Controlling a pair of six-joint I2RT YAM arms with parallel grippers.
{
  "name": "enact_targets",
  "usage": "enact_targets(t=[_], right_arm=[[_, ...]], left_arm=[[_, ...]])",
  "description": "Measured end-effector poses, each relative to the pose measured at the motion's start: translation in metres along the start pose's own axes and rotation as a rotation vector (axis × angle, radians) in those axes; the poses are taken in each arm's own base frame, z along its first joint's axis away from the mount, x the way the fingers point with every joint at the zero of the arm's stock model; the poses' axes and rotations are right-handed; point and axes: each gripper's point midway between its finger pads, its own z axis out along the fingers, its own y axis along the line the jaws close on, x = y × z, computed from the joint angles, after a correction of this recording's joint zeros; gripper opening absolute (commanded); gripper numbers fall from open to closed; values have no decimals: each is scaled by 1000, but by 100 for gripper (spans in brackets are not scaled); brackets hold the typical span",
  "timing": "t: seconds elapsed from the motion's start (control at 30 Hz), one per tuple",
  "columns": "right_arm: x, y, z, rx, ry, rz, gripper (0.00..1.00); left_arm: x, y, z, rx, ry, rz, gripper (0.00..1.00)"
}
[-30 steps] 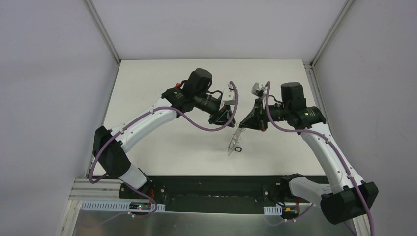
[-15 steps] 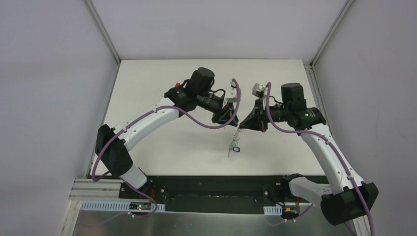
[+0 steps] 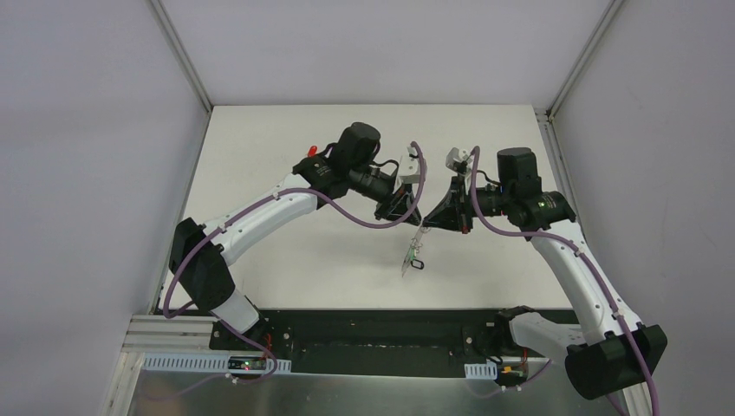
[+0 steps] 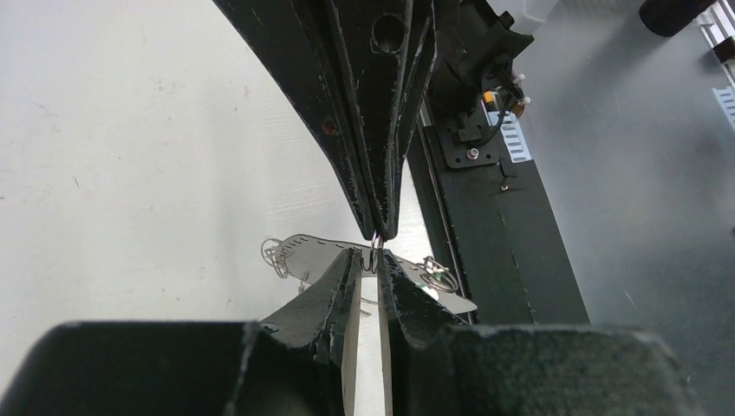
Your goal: Put the keys on the keyring
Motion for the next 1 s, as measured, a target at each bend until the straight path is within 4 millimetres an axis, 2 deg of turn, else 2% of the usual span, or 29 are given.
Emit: enact_targets(t=[0.17,0.4,0.67,0.73,0.83,1.0], right_arm=[[-1,0,0,1,-3,-3,0],[0,0,-1,0,-7,1,0],[0,0,-1,2,-17,4,0],[1,0,-1,9,-22,6,6],[3,-4,-3,35,-25,4,22],[-4,-7,-7,75,-45,-32,40]], left_arm=[[3,-1,0,2,6,-1,14],[3,-1,0,2,6,-6,0],[2,-1,0,0,4,-30,0],[3,0,1,-5,2,-43,0],[7,3,2,-33,-5,-64,0],[19,4,-1,-91,-3,-130,0]])
